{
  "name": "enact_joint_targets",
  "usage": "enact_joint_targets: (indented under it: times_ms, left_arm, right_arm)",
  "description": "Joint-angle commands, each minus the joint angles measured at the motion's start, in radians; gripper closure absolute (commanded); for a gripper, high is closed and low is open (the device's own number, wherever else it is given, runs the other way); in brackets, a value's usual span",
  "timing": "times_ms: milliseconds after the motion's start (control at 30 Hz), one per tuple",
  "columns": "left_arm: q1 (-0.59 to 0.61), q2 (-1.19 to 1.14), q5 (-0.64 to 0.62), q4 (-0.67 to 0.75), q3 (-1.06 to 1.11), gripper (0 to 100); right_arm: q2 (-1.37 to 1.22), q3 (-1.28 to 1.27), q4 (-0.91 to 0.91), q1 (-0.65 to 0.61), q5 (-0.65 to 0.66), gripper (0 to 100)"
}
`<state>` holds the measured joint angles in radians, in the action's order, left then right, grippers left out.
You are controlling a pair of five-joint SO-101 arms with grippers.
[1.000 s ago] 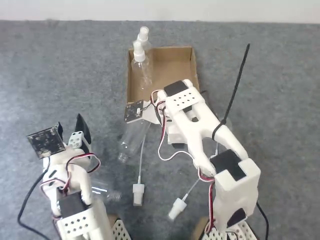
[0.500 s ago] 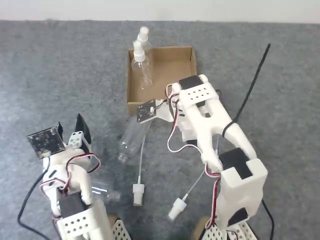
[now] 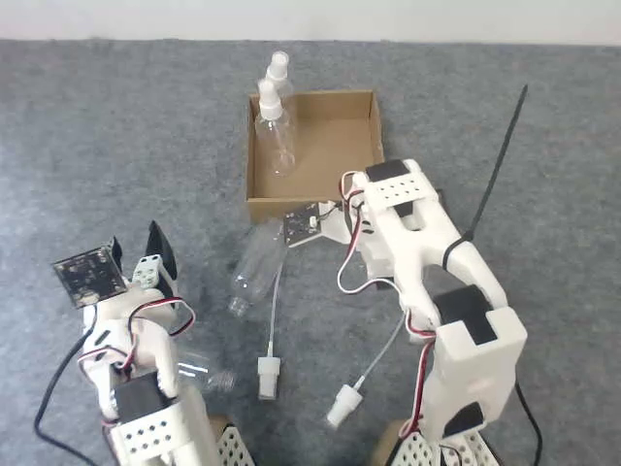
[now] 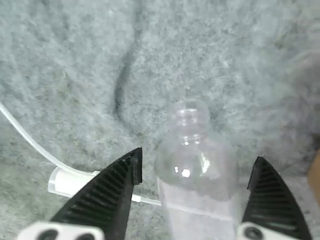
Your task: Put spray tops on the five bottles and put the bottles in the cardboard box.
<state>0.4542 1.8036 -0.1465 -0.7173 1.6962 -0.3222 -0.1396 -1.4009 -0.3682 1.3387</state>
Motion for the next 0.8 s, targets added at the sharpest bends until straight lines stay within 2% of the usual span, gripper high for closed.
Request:
enact_joint_targets:
  times_ms: [0,233,400,767]
  left_arm:
    - [0.005,0.015,0.0,0.006,-0.012,80]
    - [0.005,0.015,0.0,0.006,-0.012,80]
    - [0.003,0.015,0.0,0.006,-0.012,80]
    - [0.003,0.015,0.0,0.006,-0.012,80]
  right_arm:
    - [0.068,-0.014,0.036,0.027,0.017,69.4]
    - [0.068,-0.064,0.137,0.015,0.014,84.3]
    - [0.094,-0.058,0.134,-0.005,-0.002,86.1]
    - [0.234,-0.06,0.142,-0.168,-0.324,86.1]
